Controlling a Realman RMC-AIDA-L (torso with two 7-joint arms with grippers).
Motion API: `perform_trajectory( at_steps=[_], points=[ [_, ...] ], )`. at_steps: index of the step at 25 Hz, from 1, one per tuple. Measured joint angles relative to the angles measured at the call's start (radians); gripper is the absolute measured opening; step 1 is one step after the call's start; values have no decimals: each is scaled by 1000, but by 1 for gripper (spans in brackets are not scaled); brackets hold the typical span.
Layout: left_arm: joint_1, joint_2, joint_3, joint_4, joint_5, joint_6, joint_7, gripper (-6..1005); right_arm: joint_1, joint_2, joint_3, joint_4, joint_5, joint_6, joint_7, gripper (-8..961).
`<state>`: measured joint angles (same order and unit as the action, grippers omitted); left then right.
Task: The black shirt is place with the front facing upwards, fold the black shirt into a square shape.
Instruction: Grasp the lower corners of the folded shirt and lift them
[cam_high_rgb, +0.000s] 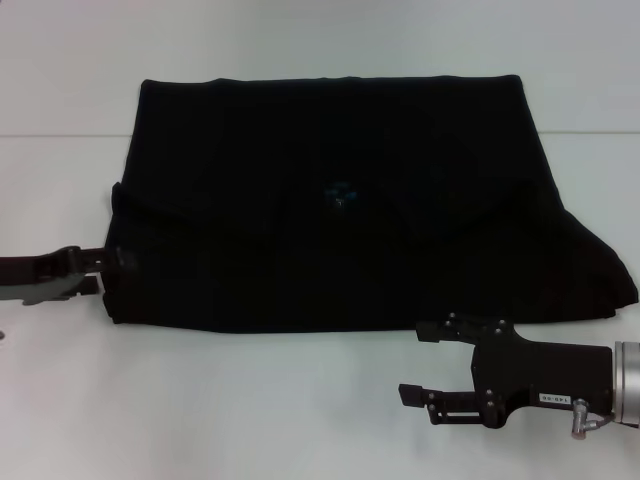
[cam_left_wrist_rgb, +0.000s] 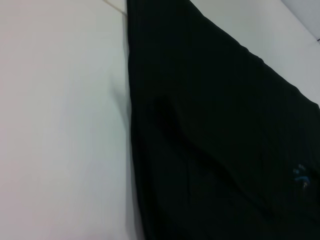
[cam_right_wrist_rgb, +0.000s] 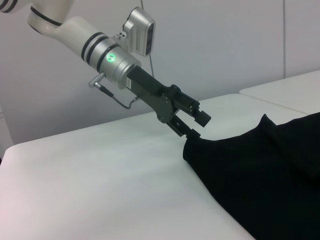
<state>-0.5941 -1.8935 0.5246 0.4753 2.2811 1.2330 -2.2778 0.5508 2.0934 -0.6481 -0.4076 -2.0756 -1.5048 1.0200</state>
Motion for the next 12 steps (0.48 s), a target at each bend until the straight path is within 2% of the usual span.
perform_trajectory(
  at_steps=[6, 12],
  points=[
    [-12, -7, 61, -1, 0, 11, -33, 832, -3, 0, 2, 2, 2, 10, 2, 843],
    [-18, -13, 67, -1, 0, 25, -36, 797, -3, -1, 4, 3, 4, 11, 2, 838]
  ],
)
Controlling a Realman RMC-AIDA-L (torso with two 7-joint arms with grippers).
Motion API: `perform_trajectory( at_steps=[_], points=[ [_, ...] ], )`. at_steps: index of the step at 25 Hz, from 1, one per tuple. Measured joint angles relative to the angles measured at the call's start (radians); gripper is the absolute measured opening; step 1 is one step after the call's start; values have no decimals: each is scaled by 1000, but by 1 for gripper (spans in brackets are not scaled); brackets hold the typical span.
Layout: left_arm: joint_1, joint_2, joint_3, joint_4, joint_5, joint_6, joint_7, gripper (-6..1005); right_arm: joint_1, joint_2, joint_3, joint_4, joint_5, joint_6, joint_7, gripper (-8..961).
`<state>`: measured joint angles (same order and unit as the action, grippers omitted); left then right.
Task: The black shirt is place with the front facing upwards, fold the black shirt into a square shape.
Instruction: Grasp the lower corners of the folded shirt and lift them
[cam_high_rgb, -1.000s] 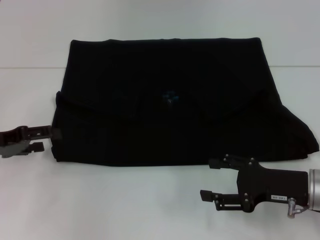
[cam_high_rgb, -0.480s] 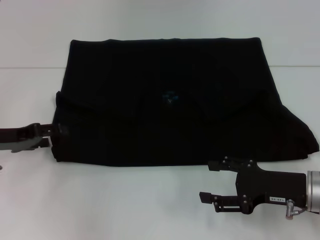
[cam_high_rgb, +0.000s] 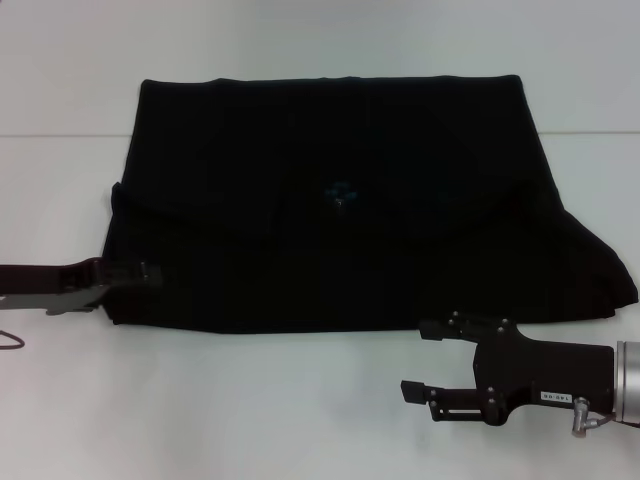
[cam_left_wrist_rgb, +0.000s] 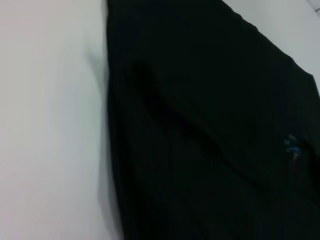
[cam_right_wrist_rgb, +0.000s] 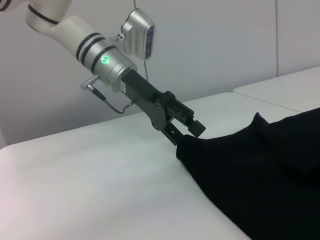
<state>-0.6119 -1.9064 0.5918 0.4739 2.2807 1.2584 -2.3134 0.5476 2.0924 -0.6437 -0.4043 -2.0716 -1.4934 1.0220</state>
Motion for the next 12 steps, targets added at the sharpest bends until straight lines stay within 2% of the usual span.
perform_trajectory(
  at_steps=[10, 12],
  points=[
    [-13, -1, 31, 7, 0, -4, 1, 739, -4, -2, 4, 2, 1, -1, 0, 830],
    [-12, -1, 38, 4, 0, -19, 0, 657, -5, -2, 6, 2, 1, -3, 0, 829]
  ],
)
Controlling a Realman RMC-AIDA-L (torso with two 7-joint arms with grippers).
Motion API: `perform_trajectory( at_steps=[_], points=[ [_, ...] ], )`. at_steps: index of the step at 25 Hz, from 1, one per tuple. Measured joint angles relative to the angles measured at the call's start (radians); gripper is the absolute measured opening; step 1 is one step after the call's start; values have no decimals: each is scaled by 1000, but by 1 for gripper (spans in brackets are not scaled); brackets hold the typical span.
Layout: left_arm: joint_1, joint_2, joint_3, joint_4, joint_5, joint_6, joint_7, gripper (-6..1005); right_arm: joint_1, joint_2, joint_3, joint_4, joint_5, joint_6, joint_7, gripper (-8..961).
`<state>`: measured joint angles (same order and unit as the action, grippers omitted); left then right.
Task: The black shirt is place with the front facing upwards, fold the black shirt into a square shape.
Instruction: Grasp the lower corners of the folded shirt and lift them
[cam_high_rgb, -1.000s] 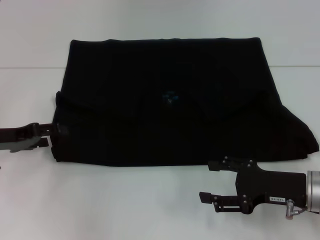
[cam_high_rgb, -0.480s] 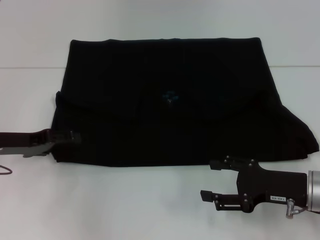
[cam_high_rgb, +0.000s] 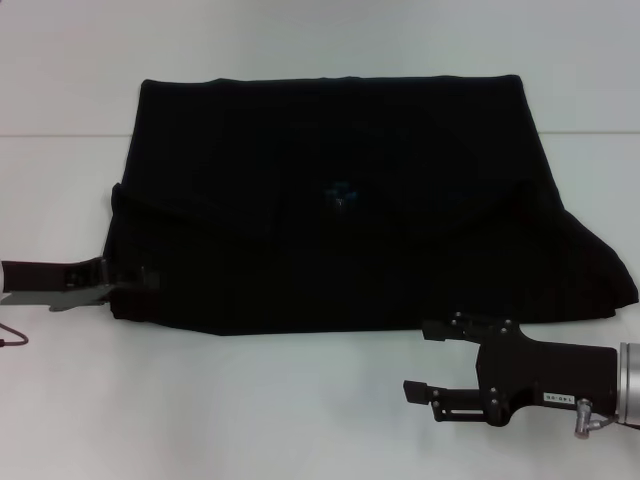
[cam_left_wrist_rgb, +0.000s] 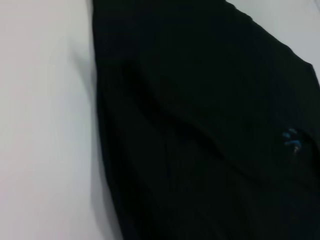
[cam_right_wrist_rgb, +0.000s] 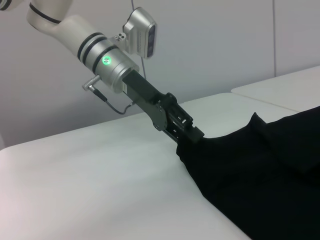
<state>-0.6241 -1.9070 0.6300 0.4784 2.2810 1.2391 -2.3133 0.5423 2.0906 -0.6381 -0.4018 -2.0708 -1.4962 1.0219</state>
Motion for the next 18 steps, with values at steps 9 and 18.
perform_trajectory(
  at_steps=[9, 18],
  points=[
    [1, -1, 2, -3, 0, -10, 5, 291, 0, -12, 22, -12, 1, 3, 91, 822],
    [1, 1, 2, -3, 0, -6, 7, 57, 13, -70, 84, -320, -25, 26, 749, 815]
  ],
)
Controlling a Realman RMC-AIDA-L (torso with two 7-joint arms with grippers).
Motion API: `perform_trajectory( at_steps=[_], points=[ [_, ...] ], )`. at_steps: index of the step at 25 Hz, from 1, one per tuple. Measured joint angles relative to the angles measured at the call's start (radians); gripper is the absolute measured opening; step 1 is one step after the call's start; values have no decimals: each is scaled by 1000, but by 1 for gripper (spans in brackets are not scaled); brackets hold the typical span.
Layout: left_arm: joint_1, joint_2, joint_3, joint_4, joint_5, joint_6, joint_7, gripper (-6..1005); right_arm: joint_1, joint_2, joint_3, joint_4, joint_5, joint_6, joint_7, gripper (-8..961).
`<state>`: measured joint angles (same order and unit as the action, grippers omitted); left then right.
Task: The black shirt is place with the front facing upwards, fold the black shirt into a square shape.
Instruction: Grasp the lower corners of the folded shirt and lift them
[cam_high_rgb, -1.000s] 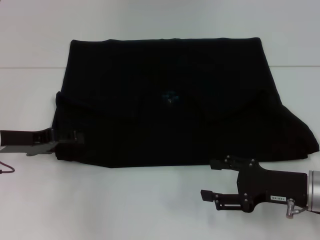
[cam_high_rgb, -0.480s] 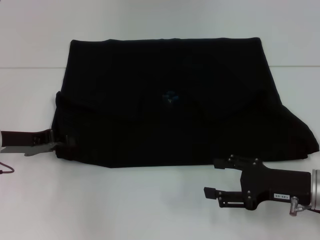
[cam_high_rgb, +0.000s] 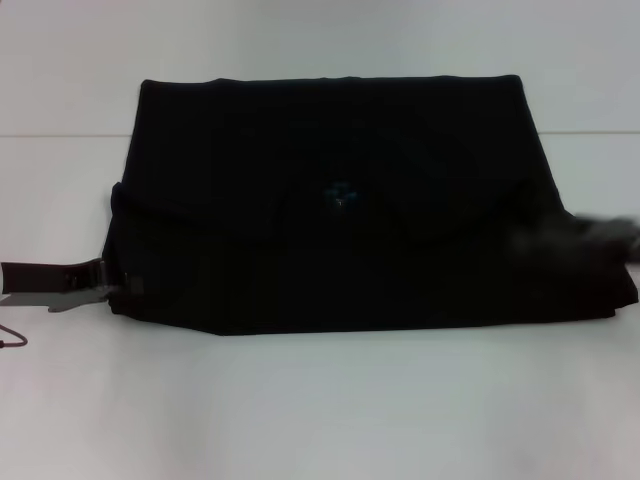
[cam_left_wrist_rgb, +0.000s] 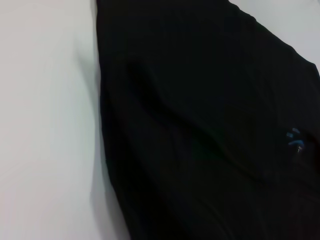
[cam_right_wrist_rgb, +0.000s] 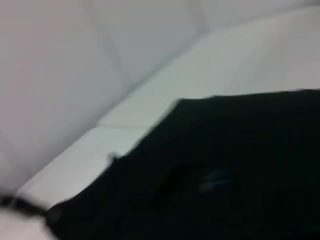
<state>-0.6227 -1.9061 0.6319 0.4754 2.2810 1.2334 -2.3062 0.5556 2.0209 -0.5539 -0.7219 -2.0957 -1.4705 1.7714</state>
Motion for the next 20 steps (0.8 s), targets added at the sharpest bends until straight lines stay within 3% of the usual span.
perform_trajectory(
  at_steps=[4, 7, 9, 13, 20],
  points=[
    [-1, 2, 0, 0, 0, 7, 0, 43, 58, -113, -19, -80, -101, -20, 388, 811],
    [1, 2, 0, 0, 0, 7, 0, 43, 118, -173, -34, -94, -241, -23, 634, 809],
    [1, 2, 0, 0, 0, 7, 0, 43, 152, -180, -37, -120, -354, -25, 731, 808],
    [-1, 1, 0, 0, 0, 9, 0, 43, 211, -156, -44, -118, -544, -15, 772, 804],
    [-3, 0, 0, -1, 0, 10, 1, 42, 238, -127, -133, 10, -594, 91, 763, 799]
  ],
)
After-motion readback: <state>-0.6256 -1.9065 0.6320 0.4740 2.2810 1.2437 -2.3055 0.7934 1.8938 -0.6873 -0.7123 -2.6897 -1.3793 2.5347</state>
